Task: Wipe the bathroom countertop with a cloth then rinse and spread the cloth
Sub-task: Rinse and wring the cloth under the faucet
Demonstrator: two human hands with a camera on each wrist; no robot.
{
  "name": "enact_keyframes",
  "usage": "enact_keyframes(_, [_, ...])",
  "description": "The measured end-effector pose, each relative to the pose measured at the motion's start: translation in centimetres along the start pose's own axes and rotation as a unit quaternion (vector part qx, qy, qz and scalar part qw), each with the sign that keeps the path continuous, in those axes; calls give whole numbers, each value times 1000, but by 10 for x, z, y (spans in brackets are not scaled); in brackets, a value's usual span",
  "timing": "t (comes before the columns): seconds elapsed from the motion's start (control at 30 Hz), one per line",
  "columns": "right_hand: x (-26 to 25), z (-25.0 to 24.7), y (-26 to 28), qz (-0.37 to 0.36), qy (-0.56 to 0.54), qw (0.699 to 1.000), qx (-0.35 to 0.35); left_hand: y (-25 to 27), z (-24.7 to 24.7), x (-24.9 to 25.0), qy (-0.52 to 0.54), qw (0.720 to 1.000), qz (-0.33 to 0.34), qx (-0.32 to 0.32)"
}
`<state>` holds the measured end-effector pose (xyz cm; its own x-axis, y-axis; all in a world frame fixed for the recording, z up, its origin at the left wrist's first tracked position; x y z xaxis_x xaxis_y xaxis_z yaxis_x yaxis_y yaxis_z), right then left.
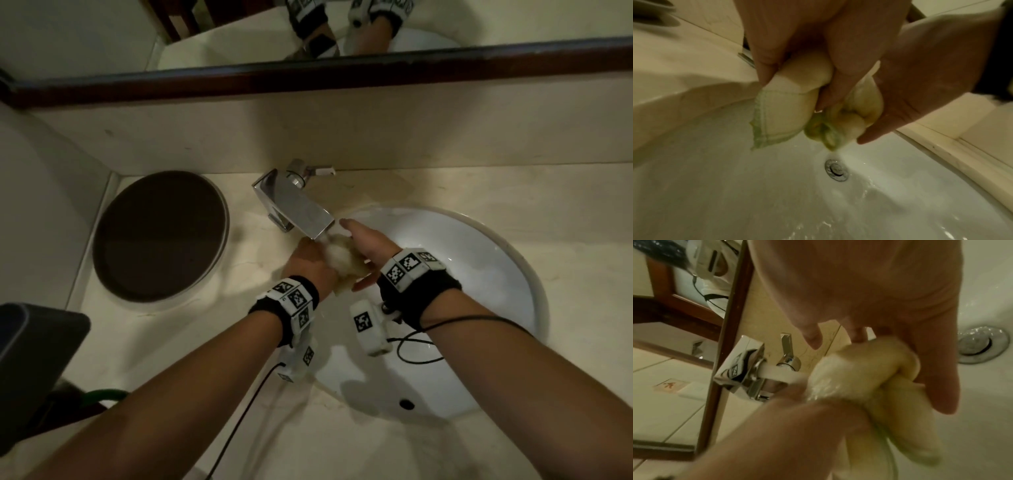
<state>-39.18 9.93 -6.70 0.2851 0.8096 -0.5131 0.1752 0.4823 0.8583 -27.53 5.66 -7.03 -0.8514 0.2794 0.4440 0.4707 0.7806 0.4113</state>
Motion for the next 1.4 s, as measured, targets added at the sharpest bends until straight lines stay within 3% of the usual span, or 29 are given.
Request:
enact_keyframes(0.1, [-2,10,-7,-40,2,998,45,3,4,4,15,999,12,-28])
enact_keyframes(0.17, [-5,9,-11,-84,-18,994,69,3,0,3,148,988,-26,-24])
enact_keyframes(0.27, [-13,3,-10,-123,-52,987,85,8,-7,-3,315,942,-72,-86])
enact_keyframes(0.33, [-17,1,-8,-143,-69,984,83,14,-7,-7,371,906,-108,-171])
enact_keyframes(0.43, [-16,2,-5,-164,-73,983,46,12,-7,-10,416,872,-95,-241])
enact_keyframes(0.5, [-11,0,-2,-163,-95,982,12,7,-6,-7,389,891,-75,-221])
enact_keyframes(0.63, [-5,-5,0,-147,-127,981,-1,-13,2,-5,243,960,-43,-131])
enact_keyframes(0.73, [-5,-7,0,-126,-133,983,19,-19,0,-3,148,985,-24,-84])
enact_keyframes(0.8, [1,-10,-4,-68,-116,991,11,-18,-5,2,11,998,44,-35])
enact_keyframes(0.9, [10,-6,-6,14,-122,992,-30,-13,-1,2,-123,986,114,12])
enact_keyframes(0.97, [8,0,-6,19,-141,989,-29,-11,5,-4,-144,984,102,-11])
enact_keyframes(1.03, [2,7,-7,7,-128,992,15,-5,9,0,-153,981,111,-43])
enact_keyframes(1.1, [-4,13,-14,-29,-81,994,73,0,7,11,-166,976,142,-16])
enact_keyframes(1.17, [-10,17,-14,-100,84,986,104,0,3,19,-206,965,163,24])
enact_keyframes(1.27, [-19,19,-7,-179,298,927,143,-9,-2,18,-214,970,115,0])
enact_keyframes(1.33, [-21,20,-2,-213,351,897,163,-14,-2,15,-239,963,118,-51])
enact_keyframes(1.4, [-23,18,3,-218,306,908,187,-18,-3,11,-247,958,127,-74])
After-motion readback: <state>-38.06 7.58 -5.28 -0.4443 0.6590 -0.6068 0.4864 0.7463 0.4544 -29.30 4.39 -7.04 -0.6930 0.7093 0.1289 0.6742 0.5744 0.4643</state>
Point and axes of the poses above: each hand's wrist, its own y-axis away from the middle knuckle, its own z-axis out of the palm, x = y × z, the point moved 3 cm from there along -y, towards the middle knuckle, and after that the axes turned 3 degrees about -y, right-handed, at the moved point
